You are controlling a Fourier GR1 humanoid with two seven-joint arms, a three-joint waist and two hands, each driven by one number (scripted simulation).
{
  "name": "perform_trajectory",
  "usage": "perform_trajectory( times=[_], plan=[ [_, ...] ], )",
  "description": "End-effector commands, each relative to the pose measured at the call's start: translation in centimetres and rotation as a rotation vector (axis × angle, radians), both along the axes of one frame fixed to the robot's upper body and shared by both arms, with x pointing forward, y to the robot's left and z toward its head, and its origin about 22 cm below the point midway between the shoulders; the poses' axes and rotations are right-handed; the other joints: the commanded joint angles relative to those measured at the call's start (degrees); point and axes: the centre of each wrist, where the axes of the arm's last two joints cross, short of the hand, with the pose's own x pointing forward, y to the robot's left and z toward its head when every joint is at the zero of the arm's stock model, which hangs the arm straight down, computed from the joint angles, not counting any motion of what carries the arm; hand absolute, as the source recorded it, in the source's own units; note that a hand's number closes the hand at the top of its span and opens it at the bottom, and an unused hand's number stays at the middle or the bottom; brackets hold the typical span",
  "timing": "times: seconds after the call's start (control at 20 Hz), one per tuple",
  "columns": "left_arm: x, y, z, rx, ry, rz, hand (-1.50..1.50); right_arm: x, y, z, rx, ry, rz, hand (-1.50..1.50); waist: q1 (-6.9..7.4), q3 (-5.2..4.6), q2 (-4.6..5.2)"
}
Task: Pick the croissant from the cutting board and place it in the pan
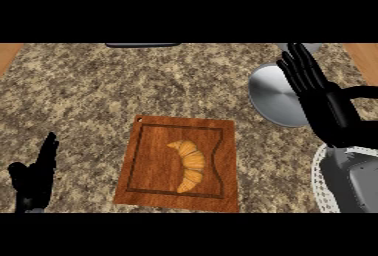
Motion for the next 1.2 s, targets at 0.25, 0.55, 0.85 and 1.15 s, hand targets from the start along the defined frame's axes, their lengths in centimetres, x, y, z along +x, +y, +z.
perform_trajectory(
  times=[0.25, 0.55, 0.85, 1.15],
  plan=[
    [1.1, -3.7, 8.3, 0.12, -0.231, -0.395, 0.0, 1.8, 2.1, -6.3, -0.226, 0.478, -0.149, -1.5, 0.06, -0.54, 1.74],
    [2.8, -6.8, 9.1, 0.06, -0.162, -0.482, 0.0, -0.9, 5.8, -9.9, -0.599, 0.343, -0.442, -1.5, -0.67, -0.39, 0.43],
    [5.6, -8.4, 9.6, 0.049, -0.161, -0.505, 0.0, -3.3, 11.2, -10.2, -0.779, 0.47, -0.368, -1.5, 0.46, -0.5, 0.15],
    [5.9, -8.1, 10.0, 0.056, -0.162, -0.521, 0.0, -0.7, 11.8, -5.7, -1.121, 0.549, -0.307, -1.5, 1.39, -0.49, 0.1]
  ],
)
